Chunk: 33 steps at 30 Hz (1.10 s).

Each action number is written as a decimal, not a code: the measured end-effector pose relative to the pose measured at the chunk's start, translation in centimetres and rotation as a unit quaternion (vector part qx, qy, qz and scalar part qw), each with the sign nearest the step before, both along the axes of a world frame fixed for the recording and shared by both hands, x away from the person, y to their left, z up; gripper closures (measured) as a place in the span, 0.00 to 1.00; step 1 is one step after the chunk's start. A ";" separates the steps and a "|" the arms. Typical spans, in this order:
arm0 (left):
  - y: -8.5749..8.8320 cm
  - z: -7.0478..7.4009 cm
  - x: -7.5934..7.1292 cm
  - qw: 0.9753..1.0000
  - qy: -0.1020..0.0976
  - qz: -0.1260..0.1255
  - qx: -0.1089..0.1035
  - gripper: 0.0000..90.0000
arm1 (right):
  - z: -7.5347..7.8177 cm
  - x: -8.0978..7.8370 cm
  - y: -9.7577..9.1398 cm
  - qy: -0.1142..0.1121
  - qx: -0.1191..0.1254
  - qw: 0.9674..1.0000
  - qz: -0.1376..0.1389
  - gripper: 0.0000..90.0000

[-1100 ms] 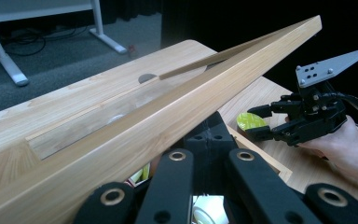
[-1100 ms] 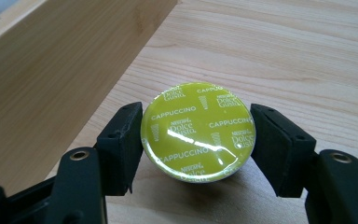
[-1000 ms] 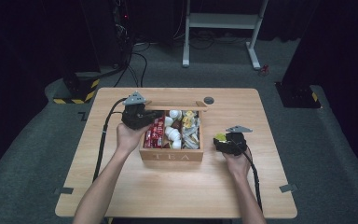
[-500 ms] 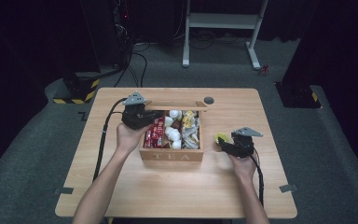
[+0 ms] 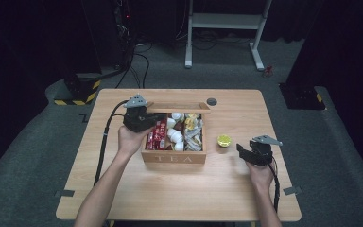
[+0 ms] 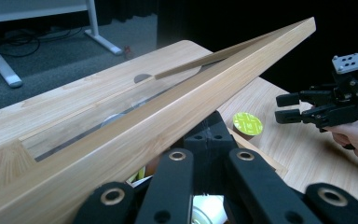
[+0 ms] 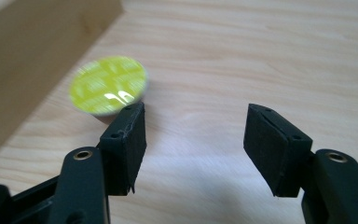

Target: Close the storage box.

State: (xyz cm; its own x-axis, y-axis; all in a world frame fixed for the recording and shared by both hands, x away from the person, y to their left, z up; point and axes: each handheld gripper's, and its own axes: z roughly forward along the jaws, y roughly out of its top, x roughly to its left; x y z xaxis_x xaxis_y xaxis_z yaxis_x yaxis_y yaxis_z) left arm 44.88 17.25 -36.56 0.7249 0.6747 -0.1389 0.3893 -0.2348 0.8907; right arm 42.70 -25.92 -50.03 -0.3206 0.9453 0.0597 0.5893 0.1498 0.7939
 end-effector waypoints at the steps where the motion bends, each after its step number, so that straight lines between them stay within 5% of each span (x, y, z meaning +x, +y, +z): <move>1: 0.0 0.0 0.0 1.000 0.000 0.000 0.000 1.00 | -0.2 -0.1 -0.2 0.005 0.000 1.000 -0.007 0.44; 11: 0.0 -0.2 -0.2 1.000 -0.001 -0.003 0.003 1.00 | -1.9 -0.6 -1.4 0.033 -0.030 0.998 -0.037 0.43; 19: 0.1 -0.4 -0.4 1.000 -0.001 -0.005 0.002 1.00 | -2.2 -0.7 -1.1 0.035 -0.055 0.997 -0.043 0.42; 33: 0.0 -1.1 -1.1 1.000 0.003 -0.010 0.010 1.00 | -2.2 -0.6 -1.3 0.039 -0.048 0.997 -0.050 0.39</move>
